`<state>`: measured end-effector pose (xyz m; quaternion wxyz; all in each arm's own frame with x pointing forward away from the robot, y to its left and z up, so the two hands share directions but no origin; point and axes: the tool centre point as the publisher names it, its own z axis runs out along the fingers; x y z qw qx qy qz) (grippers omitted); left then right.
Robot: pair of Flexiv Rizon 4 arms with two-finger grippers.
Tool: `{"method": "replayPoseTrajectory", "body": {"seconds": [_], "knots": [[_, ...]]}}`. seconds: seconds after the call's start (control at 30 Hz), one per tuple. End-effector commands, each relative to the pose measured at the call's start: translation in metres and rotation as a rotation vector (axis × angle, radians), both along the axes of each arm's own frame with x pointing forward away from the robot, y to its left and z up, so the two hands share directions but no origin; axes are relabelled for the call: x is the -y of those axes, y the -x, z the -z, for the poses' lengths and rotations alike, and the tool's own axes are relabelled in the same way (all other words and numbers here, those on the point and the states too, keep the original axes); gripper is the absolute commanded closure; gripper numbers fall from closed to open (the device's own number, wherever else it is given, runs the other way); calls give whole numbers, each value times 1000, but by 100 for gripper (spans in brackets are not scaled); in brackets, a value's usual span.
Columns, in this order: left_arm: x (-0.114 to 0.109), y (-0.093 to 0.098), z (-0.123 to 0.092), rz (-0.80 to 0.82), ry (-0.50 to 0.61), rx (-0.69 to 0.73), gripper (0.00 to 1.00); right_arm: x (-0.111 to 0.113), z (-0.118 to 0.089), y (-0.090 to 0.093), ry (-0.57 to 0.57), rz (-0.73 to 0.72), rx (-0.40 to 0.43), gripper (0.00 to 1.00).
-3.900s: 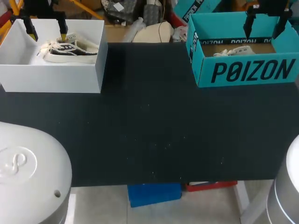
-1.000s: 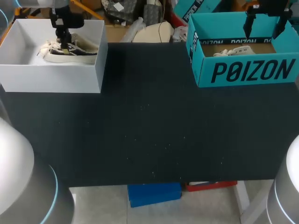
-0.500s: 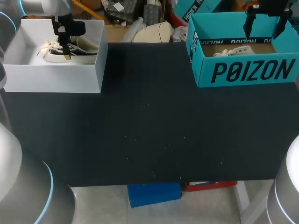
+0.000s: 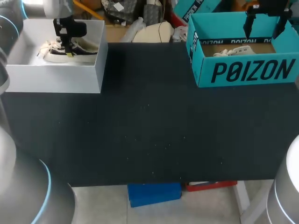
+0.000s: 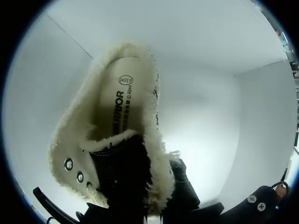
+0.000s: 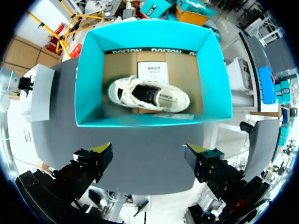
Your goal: Take the shoe out of the shoebox, open the shoe tongue, remove and reinsert the insole, then place the shoe into the shoebox
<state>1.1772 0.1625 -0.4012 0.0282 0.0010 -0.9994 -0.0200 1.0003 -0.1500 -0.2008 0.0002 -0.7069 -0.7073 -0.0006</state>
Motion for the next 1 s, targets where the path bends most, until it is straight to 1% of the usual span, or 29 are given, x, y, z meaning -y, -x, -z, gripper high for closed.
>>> {"method": "replayPoseTrajectory", "body": {"seconds": [0.03, 0.1, 0.13, 0.2, 0.3, 0.43, 0.57, 0.67, 0.77, 0.9, 1.0], "knots": [[-2, 16, -34, 12, -2, 51, 100, 0, 0, 0, 0, 0, 0, 0], [-1, 19, -52, 14, -10, 86, 100, 0, 0, 0, 0, 0, 0, 0], [-1, 22, -61, 15, -37, 111, 100, 0, 0, 0, 0, 0, 0, 0], [-1, 29, -83, 9, -34, 129, 100, 0, 0, 0, 0, 0, 0, 0], [1, 40, -114, 0, -63, 183, 100, 0, 0, 0, 0, 0, 0, 0], [7, 57, -164, -27, -75, 267, 100, 0, 0, 0, 0, 0, 0, 0], [20, 81, -219, -63, -72, 370, 100, 0, 0, 0, 0, 0, 0, 0], [36, 106, -257, -82, -50, 446, 100, 0, 0, 0, 0, 0, 0, 0], [53, 134, -285, -87, -28, 510, 100, 0, 0, 0, 0, 0, 0, 0], [79, 177, -309, -86, 0, 579, 100, 0, 0, 0, 0, 0, 0, 0], [96, 206, -316, -102, 10, 621, 100, 0, 0, 0, 0, 0, 0, 0]]}}
